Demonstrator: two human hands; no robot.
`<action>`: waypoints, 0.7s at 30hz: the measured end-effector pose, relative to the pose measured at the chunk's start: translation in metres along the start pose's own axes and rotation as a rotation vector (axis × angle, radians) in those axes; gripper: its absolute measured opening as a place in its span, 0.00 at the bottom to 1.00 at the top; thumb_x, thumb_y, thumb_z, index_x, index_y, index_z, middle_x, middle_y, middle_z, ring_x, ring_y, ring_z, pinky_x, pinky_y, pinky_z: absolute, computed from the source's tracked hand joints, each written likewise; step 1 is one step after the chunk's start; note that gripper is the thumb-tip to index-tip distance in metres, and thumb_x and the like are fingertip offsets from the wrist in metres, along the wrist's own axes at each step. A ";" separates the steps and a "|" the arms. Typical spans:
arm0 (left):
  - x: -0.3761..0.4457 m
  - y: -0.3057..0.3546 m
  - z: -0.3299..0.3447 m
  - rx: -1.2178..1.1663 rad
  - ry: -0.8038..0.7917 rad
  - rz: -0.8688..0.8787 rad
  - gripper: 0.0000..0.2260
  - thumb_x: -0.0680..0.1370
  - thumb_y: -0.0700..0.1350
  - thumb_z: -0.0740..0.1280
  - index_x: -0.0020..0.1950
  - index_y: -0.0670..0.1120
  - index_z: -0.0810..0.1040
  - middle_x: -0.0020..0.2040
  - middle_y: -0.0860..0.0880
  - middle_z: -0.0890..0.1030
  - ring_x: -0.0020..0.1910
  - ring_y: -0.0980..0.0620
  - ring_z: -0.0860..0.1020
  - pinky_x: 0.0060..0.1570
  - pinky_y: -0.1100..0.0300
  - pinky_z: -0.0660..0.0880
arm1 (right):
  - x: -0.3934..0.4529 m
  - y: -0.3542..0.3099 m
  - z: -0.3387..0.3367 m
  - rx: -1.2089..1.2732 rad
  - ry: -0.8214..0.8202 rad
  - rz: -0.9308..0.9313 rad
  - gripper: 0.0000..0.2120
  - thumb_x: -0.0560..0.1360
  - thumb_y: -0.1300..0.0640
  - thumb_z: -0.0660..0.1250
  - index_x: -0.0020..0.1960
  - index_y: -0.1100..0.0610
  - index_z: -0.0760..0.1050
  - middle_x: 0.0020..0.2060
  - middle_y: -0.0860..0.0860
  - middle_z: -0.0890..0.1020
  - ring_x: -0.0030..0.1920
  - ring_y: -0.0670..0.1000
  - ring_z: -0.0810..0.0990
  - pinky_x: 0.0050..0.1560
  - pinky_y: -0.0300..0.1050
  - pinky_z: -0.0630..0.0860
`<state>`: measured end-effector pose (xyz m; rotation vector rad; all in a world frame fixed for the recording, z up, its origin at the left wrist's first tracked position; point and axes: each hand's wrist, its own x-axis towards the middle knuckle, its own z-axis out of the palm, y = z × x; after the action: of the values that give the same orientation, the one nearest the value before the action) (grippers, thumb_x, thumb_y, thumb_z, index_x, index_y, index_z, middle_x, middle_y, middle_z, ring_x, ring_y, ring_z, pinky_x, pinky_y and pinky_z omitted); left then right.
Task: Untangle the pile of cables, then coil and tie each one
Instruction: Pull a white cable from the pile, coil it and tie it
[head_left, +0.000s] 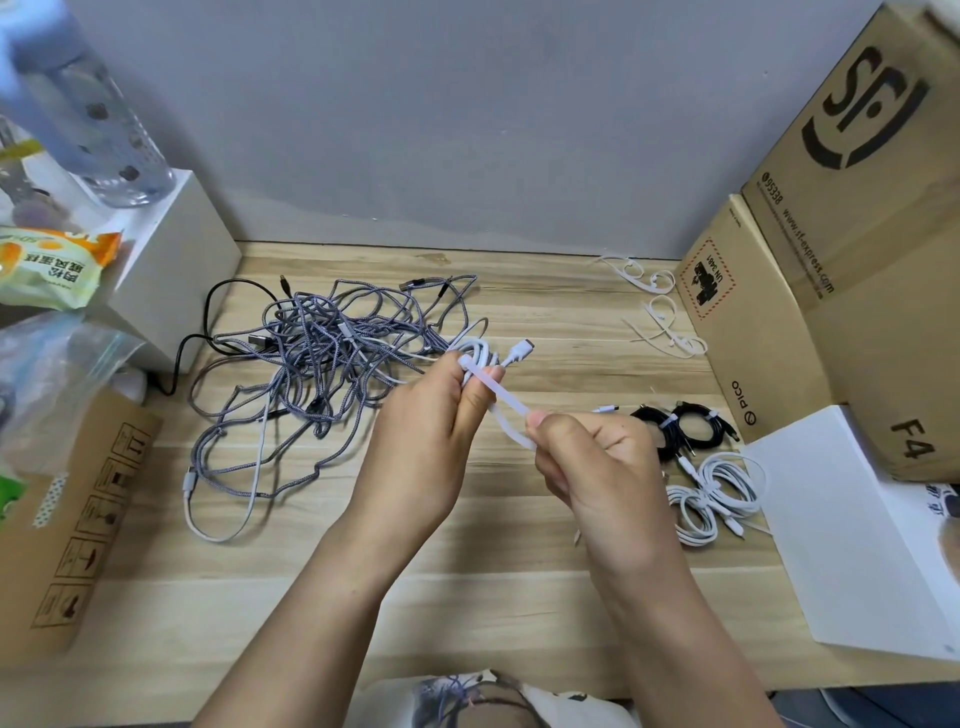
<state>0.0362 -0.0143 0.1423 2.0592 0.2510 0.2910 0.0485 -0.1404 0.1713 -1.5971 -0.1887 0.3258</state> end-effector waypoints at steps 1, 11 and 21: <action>0.000 0.000 0.000 0.010 0.002 0.010 0.14 0.80 0.53 0.58 0.36 0.50 0.66 0.30 0.46 0.70 0.31 0.48 0.66 0.33 0.51 0.64 | 0.000 0.000 0.001 -0.005 -0.011 0.001 0.20 0.67 0.53 0.62 0.23 0.51 0.55 0.21 0.46 0.56 0.26 0.45 0.53 0.27 0.39 0.51; 0.000 -0.015 -0.008 0.135 -0.262 0.233 0.15 0.77 0.61 0.49 0.42 0.52 0.68 0.34 0.54 0.73 0.36 0.54 0.73 0.38 0.59 0.69 | 0.018 0.002 -0.010 0.067 -0.043 0.075 0.24 0.73 0.49 0.67 0.21 0.53 0.65 0.20 0.46 0.60 0.20 0.42 0.56 0.22 0.31 0.54; 0.006 -0.016 -0.009 -0.099 -0.237 0.218 0.22 0.77 0.67 0.48 0.45 0.52 0.71 0.35 0.48 0.75 0.35 0.46 0.72 0.38 0.46 0.75 | 0.019 0.003 -0.007 0.069 -0.223 0.199 0.22 0.70 0.52 0.66 0.19 0.54 0.67 0.19 0.46 0.62 0.21 0.43 0.55 0.23 0.33 0.53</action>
<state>0.0379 0.0027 0.1331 2.0020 -0.1314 0.1846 0.0688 -0.1415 0.1672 -1.5130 -0.1873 0.6592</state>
